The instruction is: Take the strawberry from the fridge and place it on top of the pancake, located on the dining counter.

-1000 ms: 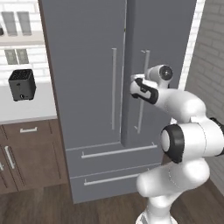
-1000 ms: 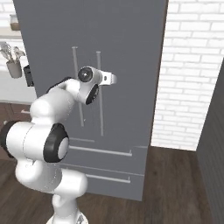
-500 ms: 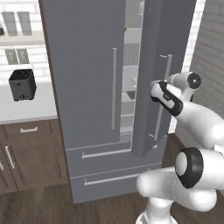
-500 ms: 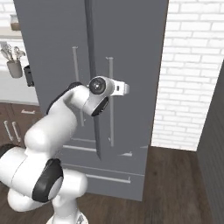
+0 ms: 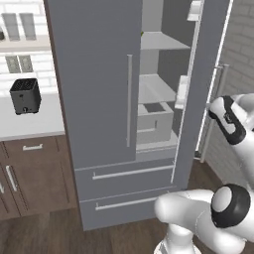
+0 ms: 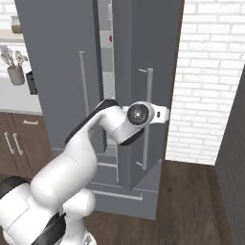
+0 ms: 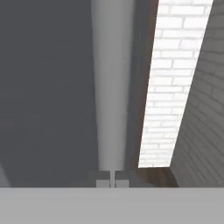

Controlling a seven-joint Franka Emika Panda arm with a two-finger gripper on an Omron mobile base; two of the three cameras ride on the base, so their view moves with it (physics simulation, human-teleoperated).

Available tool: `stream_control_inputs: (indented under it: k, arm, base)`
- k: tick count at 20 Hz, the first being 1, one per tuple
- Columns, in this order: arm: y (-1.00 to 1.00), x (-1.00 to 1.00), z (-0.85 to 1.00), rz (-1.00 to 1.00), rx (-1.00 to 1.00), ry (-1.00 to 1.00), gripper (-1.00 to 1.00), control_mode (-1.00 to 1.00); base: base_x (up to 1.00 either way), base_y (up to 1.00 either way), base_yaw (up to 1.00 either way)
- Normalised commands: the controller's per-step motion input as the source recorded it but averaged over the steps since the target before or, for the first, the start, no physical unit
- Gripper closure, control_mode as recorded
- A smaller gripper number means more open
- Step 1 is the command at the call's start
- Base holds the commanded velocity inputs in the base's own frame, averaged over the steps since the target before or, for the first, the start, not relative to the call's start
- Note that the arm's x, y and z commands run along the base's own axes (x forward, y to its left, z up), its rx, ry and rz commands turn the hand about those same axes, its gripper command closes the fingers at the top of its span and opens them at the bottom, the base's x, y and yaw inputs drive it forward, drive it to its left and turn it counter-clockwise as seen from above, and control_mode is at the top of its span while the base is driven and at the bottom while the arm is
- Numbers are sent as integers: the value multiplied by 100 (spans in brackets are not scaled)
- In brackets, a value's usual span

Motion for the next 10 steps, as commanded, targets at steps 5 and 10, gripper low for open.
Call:
stream_control_inputs:
  k: [5,10]
  arm:
    - [-37,-73,2,0,-2,0,-100,-100]
    - [-8,-96,58,-2,-9,2,-100,-100]
  base:
    - [0,0,0]
    - [0,0,0]
